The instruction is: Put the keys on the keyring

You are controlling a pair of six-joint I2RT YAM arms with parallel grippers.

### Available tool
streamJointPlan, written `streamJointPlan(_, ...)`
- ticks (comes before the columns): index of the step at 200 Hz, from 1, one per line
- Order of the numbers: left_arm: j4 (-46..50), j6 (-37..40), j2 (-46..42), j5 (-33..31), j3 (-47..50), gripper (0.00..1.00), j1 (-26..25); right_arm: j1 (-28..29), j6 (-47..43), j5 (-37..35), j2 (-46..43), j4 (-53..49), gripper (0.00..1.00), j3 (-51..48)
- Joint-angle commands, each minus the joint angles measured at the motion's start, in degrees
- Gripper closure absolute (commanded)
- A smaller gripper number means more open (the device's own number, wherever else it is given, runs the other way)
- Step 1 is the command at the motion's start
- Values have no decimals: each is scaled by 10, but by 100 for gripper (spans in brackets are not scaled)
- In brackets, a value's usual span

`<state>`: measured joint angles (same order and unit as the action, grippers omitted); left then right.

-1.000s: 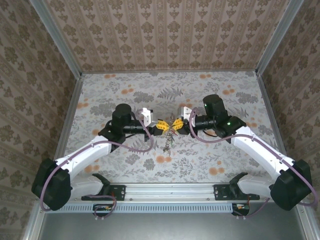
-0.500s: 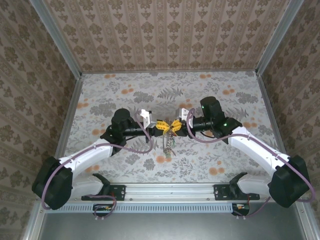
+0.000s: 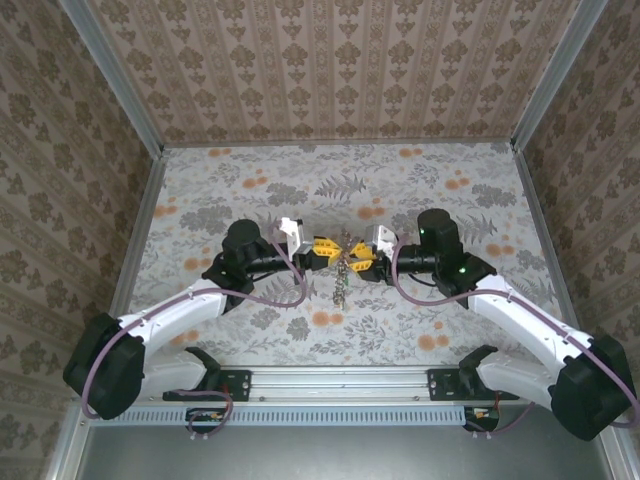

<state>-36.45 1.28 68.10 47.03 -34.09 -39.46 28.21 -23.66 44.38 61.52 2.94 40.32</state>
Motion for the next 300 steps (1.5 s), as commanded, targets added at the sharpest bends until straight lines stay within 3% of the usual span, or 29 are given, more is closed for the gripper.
streamJointPlan(1, 0, 22, -15, 8, -10, 100, -5, -5, 11, -10, -17, 36, 69, -4)
streamJointPlan(144, 32, 64, -12, 22, -27, 100, -36, -5, -31, 42, 0, -54, 68, 37)
streamJointPlan(212, 23, 67, -10, 34, -33, 100, -39, 7, -29, 60, 14, -51, 73, 43)
streamJointPlan(246, 20, 66, -7, 33, -35, 100, -40, 10, -29, 49, 6, -51, 87, 35)
streamJointPlan(269, 27, 65, -9, 26, -32, 100, -40, 11, -34, -1, -12, -62, 100, 33)
streamJointPlan(300, 152, 116, -15, -11, -48, 88, -39, 23, -72, -63, -13, -146, 100, 66)
